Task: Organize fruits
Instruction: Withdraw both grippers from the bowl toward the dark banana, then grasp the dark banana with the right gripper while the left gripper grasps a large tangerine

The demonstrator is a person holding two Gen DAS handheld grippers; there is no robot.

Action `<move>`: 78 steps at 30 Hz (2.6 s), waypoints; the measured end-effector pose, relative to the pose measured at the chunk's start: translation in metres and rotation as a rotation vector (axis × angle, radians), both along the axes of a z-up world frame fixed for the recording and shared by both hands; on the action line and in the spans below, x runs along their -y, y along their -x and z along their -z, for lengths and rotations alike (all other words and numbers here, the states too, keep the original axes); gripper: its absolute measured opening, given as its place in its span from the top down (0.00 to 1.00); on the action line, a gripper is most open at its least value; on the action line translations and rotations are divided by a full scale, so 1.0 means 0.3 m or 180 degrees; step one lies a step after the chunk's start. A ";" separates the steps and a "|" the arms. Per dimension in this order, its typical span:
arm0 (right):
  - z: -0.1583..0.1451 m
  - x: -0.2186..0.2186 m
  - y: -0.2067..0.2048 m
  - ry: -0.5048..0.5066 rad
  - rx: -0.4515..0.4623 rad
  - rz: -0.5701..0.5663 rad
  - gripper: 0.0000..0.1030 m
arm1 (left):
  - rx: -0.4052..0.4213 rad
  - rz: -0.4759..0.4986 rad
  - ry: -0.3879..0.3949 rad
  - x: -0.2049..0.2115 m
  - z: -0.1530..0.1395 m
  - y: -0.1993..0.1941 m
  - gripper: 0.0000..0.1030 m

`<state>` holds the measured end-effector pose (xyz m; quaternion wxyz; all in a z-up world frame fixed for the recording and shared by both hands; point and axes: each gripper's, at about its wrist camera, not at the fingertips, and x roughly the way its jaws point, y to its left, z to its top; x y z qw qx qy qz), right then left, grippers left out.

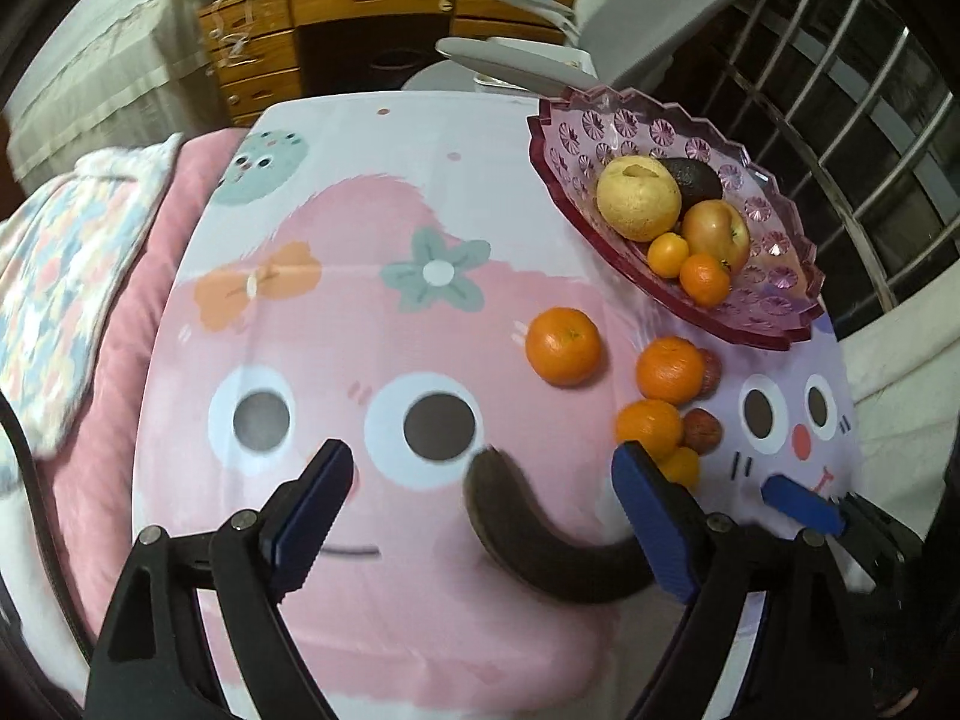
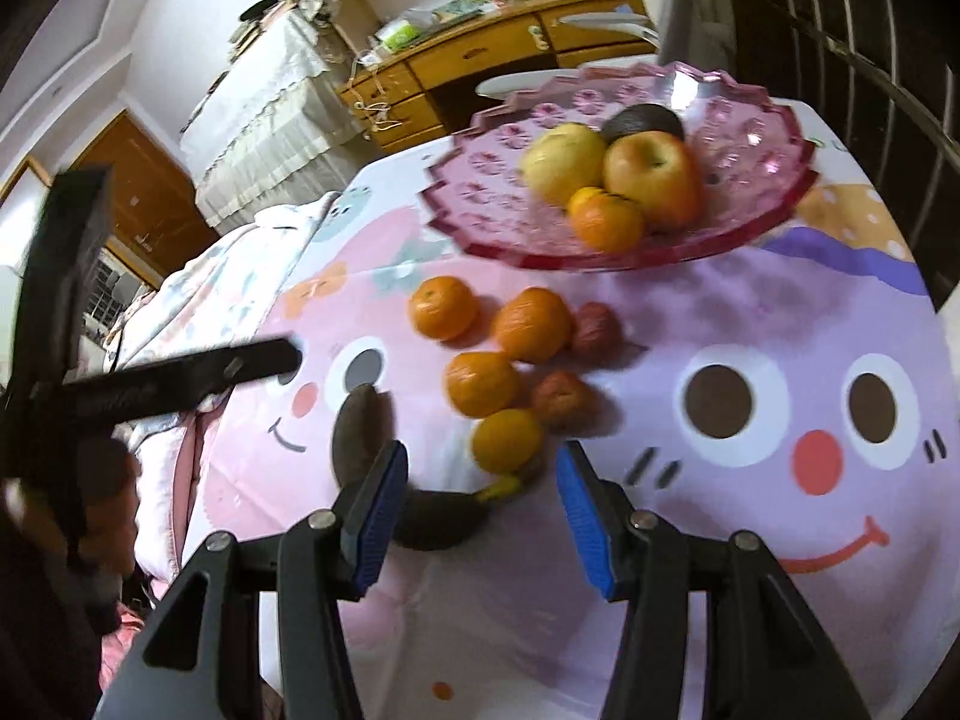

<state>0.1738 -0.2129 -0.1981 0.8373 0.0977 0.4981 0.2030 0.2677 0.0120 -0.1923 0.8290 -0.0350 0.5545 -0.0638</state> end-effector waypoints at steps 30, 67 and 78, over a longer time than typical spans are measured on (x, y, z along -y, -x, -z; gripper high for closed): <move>0.115 -0.426 0.074 0.1250 0.0576 -0.1260 0.43 | -0.0454 0.0914 0.0194 0.173 0.195 -0.326 0.16; 0.170 -0.475 0.022 0.0926 0.0262 -0.1273 0.69 | -0.0403 0.0734 0.0354 0.064 0.201 -0.343 0.59; 0.057 -0.389 0.001 0.0390 0.0157 -0.0913 0.71 | -0.0200 0.0401 0.0329 -0.086 0.020 -0.274 0.59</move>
